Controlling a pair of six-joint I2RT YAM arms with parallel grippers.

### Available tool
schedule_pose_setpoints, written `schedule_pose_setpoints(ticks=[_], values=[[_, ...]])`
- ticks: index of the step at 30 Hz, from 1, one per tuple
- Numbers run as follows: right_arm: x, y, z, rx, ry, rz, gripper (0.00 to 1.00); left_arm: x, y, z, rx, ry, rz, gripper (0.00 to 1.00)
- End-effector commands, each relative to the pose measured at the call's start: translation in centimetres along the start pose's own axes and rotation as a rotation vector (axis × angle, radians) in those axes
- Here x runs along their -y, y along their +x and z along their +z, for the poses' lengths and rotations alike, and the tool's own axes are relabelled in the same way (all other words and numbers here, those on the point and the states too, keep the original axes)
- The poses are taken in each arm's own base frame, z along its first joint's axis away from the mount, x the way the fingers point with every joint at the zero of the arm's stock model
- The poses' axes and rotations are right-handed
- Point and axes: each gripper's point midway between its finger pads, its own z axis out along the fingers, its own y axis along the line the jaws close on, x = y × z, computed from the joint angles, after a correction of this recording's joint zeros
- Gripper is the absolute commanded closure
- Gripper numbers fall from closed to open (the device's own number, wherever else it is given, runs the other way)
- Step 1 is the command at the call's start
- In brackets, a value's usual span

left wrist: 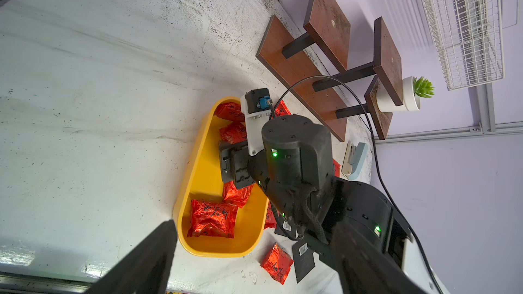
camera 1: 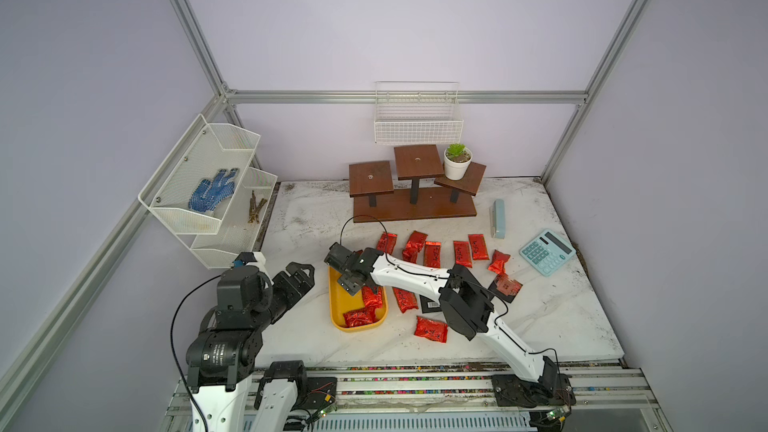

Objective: Take the tea bags out of the storage box
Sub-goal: Pick up the tea bag from the storage box.

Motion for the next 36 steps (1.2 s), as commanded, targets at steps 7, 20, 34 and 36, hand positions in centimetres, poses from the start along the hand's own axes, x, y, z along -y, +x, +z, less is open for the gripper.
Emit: schedule_pose_setpoints(ticks=[7,20,34,36], values=[[-1.4,1.0,0.8,-0.06,-0.095,0.056,0.22,0.1,0.1,0.1,0.008,0.021,0.003,0.11],[-1.4,-1.2,-3.5,-0.008,-0.175,0.137,0.47,0.1,0.2,0.2,0.001,0.028,-0.003,0.11],[1.6,-3.2,-14.6,0.183,-0.294,0.245,0.51,1.2,1.0,1.4,-0.045,0.113,0.011,0.13],[3.0,-2.3,-15.9,0.199,-0.279,0.271,0.52,1.2,1.4,2.2,-0.08,0.12,0.005,0.15]])
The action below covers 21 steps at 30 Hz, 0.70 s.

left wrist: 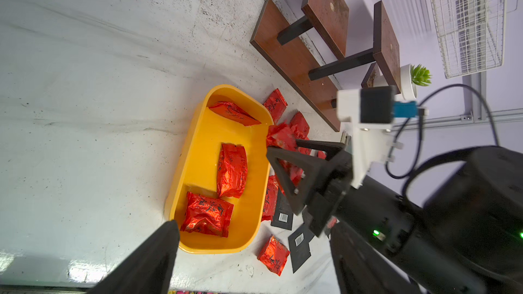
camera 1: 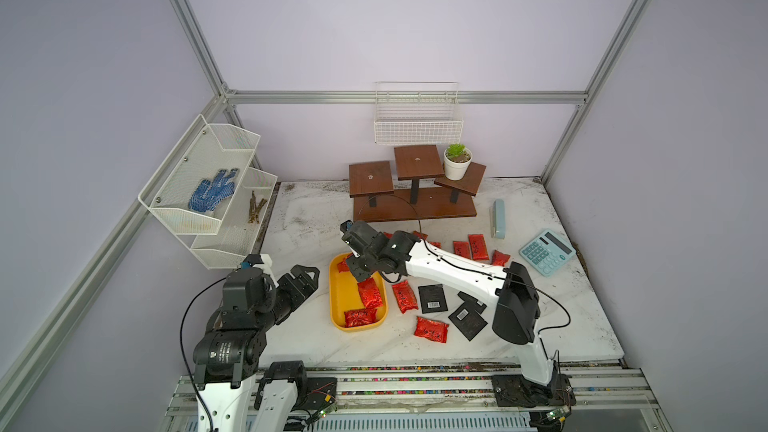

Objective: Take the tea bags out of the storage box
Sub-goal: Pick up the tea bag from the storage box, then place the tea bag at the center of the board.

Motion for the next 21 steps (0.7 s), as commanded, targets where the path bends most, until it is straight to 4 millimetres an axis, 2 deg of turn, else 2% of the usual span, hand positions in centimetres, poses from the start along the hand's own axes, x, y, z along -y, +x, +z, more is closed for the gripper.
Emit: schedule_pose_setpoints(ticks=[1,4,8,9,11,14,17,21], values=[[1.5,0.3,-2.4,0.045,0.01,0.058,0.52,1.4,0.2,1.0,-0.044,0.081,0.013,0.15],[4.7,2.5,-4.5,0.055,0.058,0.117,0.53,1.2,1.0,2.3,-0.089,0.105,-0.009,0.17],[10.7,7.1,-7.0,0.048,0.16,0.246,0.56,0.9,1.6,3.2,-0.094,0.136,-0.029,0.17],[12.0,7.6,-8.4,0.074,0.167,0.29,0.56,0.9,1.8,3.4,-0.098,0.143,-0.032,0.17],[15.1,10.5,-9.5,0.076,0.207,0.395,0.58,0.9,2.1,3.9,-0.111,0.156,-0.036,0.17],[18.7,13.9,-10.8,0.106,0.256,0.527,0.59,1.0,2.4,4.5,-0.12,0.17,-0.034,0.17],[20.9,17.2,-11.3,0.111,0.312,0.623,0.6,1.3,2.7,4.9,-0.128,0.184,-0.025,0.17],[22.7,21.5,-11.0,0.083,0.394,0.75,0.6,1.8,3.0,5.3,-0.141,0.197,-0.008,0.17]])
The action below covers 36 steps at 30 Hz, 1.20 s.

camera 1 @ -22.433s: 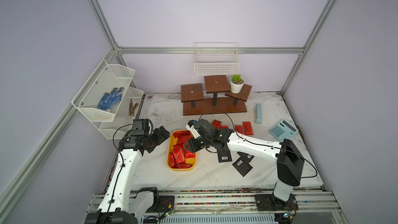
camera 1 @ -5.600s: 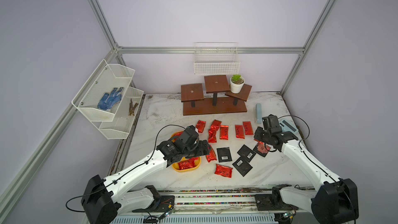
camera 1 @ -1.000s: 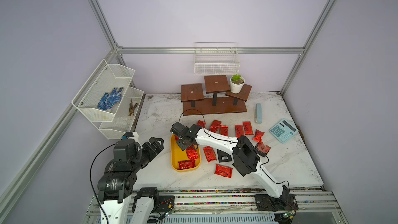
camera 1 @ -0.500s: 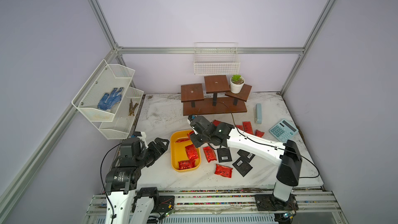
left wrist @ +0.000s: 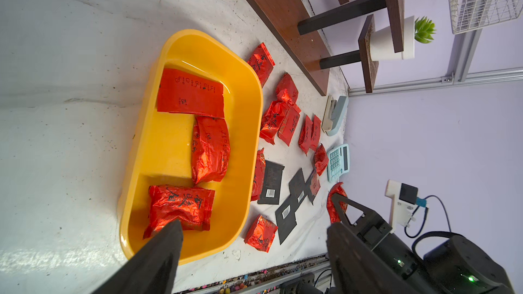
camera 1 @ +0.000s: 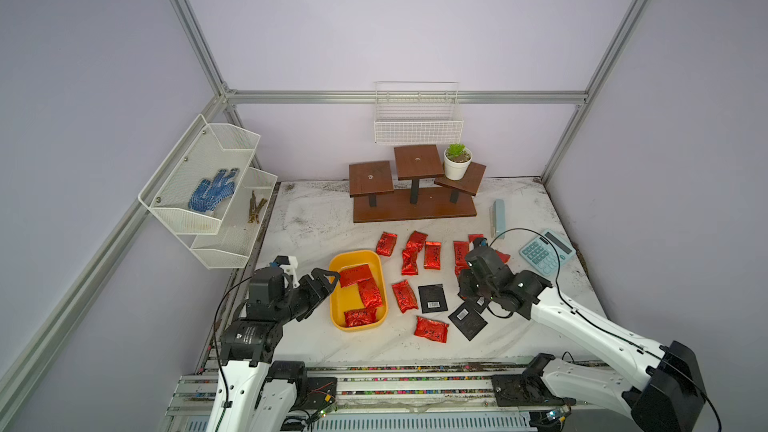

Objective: Take the tea bags out of the storage box
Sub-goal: Place the tea bag at the center of the board.

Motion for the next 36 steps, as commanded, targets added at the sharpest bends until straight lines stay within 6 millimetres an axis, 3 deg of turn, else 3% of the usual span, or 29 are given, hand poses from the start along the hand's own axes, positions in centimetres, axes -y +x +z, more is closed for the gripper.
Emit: schedule_pose_setpoints(ticks=[1,5,11,19,23,29,33,36], values=[[2.5,1.4,1.0,0.015,0.064,0.151,0.6,1.9,-0.8,0.1,0.024,0.069,0.029,0.17],[4.8,4.1,2.2,-0.007,0.107,0.275,0.6,2.3,-0.7,0.4,0.013,0.083,0.04,0.17],[8.2,6.5,2.8,0.013,0.173,0.445,0.59,2.7,-0.5,0.2,0.011,0.097,0.05,0.17],[11.2,8.3,2.8,0.032,0.225,0.586,0.56,2.6,-0.2,0.1,0.009,0.102,0.048,0.16],[11.4,8.2,2.5,0.052,0.222,0.634,0.52,2.4,-0.2,0.3,0.006,0.095,0.048,0.16],[11.0,7.2,1.9,0.063,0.219,0.663,0.21,1.0,0.4,2.4,-0.067,0.029,0.056,0.15],[9.9,5.4,0.8,0.084,0.175,0.652,0.17,-0.1,1.0,4.1,-0.127,-0.035,0.078,0.16],[7.9,2.8,-0.7,0.122,0.073,0.583,0.18,-0.7,1.3,5.0,-0.136,-0.1,0.113,0.17]])
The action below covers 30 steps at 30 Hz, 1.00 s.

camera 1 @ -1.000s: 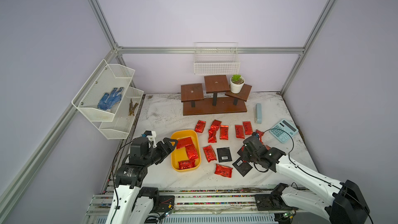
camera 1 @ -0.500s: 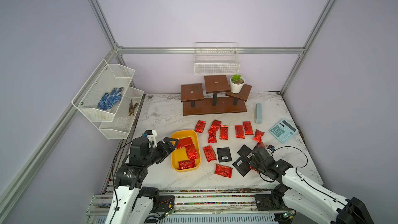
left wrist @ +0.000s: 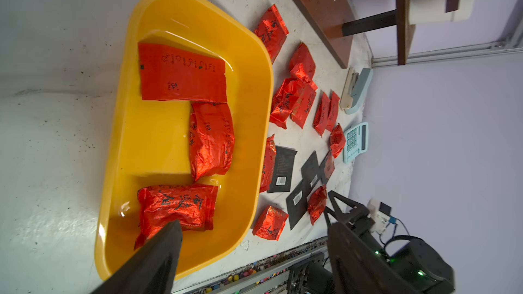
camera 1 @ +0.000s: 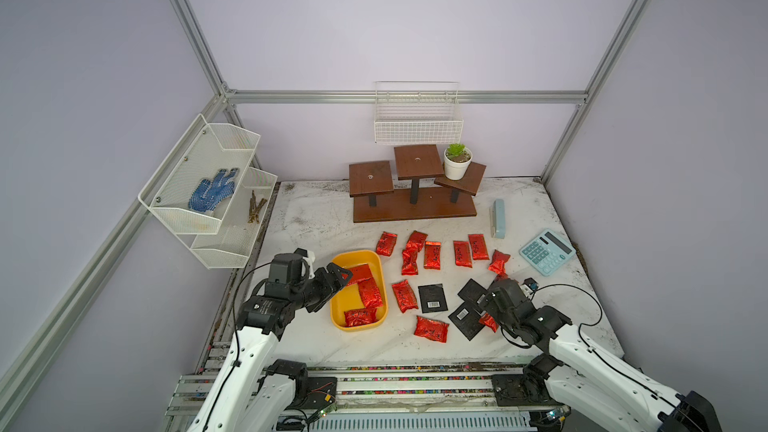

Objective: Take the tea bags out of the storage box
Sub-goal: Place the tea bag at the center of the board, then pick up the tea bag from the storage box.

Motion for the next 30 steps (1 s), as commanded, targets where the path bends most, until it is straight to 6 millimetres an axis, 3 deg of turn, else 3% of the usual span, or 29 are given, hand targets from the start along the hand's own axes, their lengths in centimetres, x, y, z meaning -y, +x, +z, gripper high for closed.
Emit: schedule_pose_setpoints(ticks=[1,7,10,14,20,30], values=[[-4.0,-1.9,-2.7,0.033,-0.147,-0.065,0.21,-0.2,0.0,1.0,0.012,-0.056,0.09,0.18],[-10.5,-3.8,-6.8,0.051,-0.34,-0.263,0.27,-1.4,1.0,3.6,-0.043,-0.291,0.232,0.19],[-13.5,-3.6,-8.0,0.005,-0.405,-0.389,0.27,-2.3,1.2,4.5,-0.059,-0.404,0.285,0.18],[-16.0,-3.2,-9.5,-0.03,-0.465,-0.489,0.29,-2.5,1.6,6.0,-0.086,-0.471,0.328,0.16],[-17.3,-3.2,-12.0,-0.035,-0.553,-0.514,0.28,-2.4,2.1,9.1,-0.151,-0.552,0.374,0.13],[-16.3,-3.5,-13.9,-0.001,-0.588,-0.539,0.27,-3.4,2.7,13.3,-0.235,-0.642,0.418,0.1]])
